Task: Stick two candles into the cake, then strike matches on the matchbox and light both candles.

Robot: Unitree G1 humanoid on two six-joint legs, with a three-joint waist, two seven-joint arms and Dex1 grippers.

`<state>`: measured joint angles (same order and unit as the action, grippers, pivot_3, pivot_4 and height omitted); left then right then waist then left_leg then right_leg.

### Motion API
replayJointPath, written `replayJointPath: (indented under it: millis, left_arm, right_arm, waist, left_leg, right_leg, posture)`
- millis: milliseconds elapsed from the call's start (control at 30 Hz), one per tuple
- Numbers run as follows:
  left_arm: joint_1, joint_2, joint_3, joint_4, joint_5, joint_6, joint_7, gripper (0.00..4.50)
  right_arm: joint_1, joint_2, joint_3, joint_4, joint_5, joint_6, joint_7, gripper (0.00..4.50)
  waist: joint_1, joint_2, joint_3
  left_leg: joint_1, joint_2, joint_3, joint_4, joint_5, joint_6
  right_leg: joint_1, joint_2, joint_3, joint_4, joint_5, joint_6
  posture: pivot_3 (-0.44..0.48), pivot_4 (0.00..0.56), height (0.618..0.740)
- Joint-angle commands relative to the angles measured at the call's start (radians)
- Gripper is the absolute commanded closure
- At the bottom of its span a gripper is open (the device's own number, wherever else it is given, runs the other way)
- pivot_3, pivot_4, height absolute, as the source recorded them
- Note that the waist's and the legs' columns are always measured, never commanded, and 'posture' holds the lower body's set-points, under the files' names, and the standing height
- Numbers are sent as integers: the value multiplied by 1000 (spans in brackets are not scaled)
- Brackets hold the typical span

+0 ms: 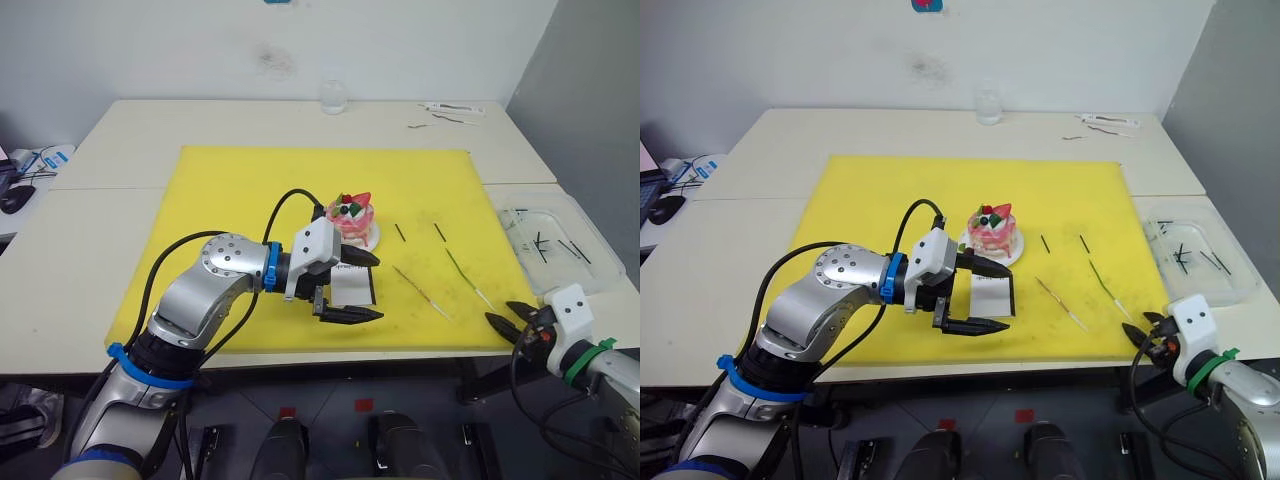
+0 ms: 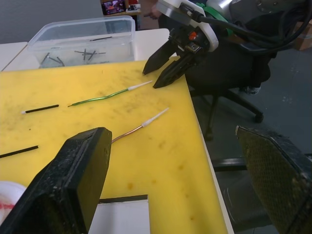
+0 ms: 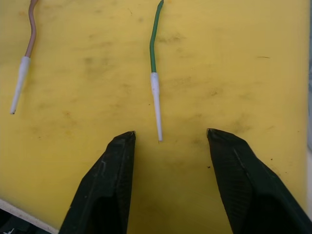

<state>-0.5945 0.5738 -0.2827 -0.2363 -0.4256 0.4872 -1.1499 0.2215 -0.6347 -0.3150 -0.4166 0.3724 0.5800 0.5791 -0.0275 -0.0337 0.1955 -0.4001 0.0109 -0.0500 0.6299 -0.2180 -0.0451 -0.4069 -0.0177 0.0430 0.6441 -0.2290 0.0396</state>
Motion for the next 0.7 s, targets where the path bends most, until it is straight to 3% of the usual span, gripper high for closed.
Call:
replayJointPath:
  millis: [33, 267, 533, 633, 700]
  left_arm:
    - [-4, -4, 18, -18, -2, -17, -1, 0]
    - [9, -7, 13, -29, 2, -17, 6, 0]
    - [23, -27, 17, -19, -5, -1, 18, 0]
    - [21, -78, 48, -6, -64, 71, 62, 0]
    - [12, -177, 117, 23, -171, 183, 166, 0]
  right_arm:
    - [-20, -13, 6, -19, 4, 7, 6, 1993]
    - [-41, -17, 13, -8, 8, 19, 17, 4417]
    - [-40, 13, -29, -73, 62, 28, 5, 4469]
    - [-104, 64, -41, -141, 103, 17, -45, 4469]
    - [-172, 100, -22, -191, 106, 7, -94, 4469]
  waist:
    - [-1, 0, 0]
    - [-1, 0, 0]
    - [-1, 0, 0]
    - [-4, 0, 0]
    - [-4, 0, 0]
  left_leg:
    - [0, 0, 0, 0, 0, 0]
    - [0, 0, 0, 0, 0, 0]
    - [0, 0, 0, 0, 0, 0]
    - [0, 0, 0, 0, 0, 0]
    - [0, 0, 0, 0, 0, 0]
  right_leg:
    - [0, 0, 0, 0, 0, 0]
    - [0, 0, 0, 0, 0, 0]
    - [0, 0, 0, 0, 0, 0]
    - [0, 0, 0, 1, 0, 0]
    - [0, 0, 0, 1, 0, 1]
  posture:
    - [0, 150, 740]
    - [0, 150, 740]
    - [0, 150, 740]
    - [0, 150, 740]
    - [0, 150, 740]
